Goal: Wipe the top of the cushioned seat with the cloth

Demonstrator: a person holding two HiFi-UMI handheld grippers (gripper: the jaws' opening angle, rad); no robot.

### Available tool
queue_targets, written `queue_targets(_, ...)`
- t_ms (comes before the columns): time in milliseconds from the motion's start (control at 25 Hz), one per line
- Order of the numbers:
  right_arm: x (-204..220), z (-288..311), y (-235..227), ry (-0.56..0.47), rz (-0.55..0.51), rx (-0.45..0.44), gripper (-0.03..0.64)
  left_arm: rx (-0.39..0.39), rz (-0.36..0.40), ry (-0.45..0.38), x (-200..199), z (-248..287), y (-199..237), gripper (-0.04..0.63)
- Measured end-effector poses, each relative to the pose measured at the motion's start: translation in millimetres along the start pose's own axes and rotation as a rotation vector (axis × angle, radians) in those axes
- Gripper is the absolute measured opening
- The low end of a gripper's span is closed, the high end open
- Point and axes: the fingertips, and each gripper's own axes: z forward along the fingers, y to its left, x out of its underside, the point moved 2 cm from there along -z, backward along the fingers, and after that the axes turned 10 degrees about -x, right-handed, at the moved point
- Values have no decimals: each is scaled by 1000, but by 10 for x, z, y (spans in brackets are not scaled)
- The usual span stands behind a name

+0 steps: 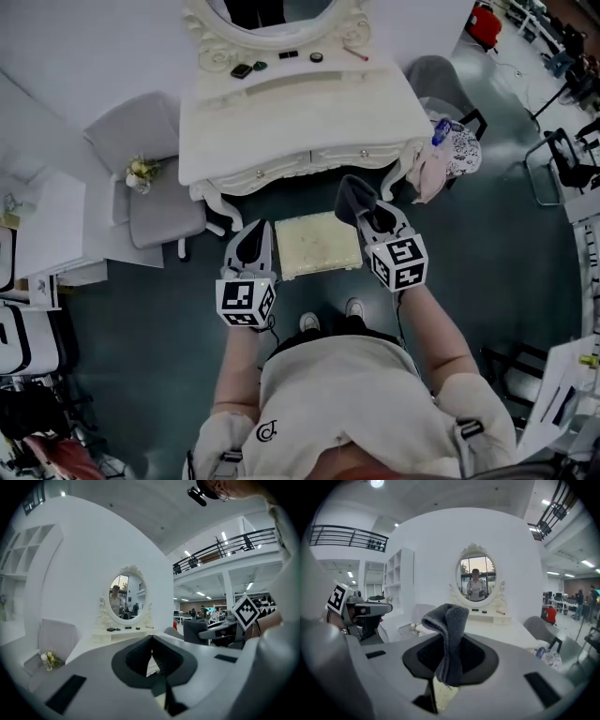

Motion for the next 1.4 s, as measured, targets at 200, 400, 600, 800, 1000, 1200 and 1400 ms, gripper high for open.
queue_targets(200,-483,-203,10,-108,-60,-11,81,-20,46,-93,-552,-72,32,14)
queue_targets(400,-775,-346,-12,-155,-84,-17,80,8,74,-142,-840,-161,-11,14)
queue_targets(600,-974,-400,15,-195,-143,-19,78,63,112,-170,-947,-195,-126,14)
queue_targets(800,-965,-450,102,-225,-195,-34,75,75,149,-152,-879,-195,-208,14)
queue_targets(1000,-899,-448,90,-211,-207,-39,72,100,172,-143,-871,-147,-311,14)
queue_targets(1200,-854,-412,102,-200,-197,-52,72,118,196,-119,-779,-112,-381,14)
queue_targets(1400,-824,-322,122,-195,-196,-77,72,104,179,-129,-799,-71,-334,14)
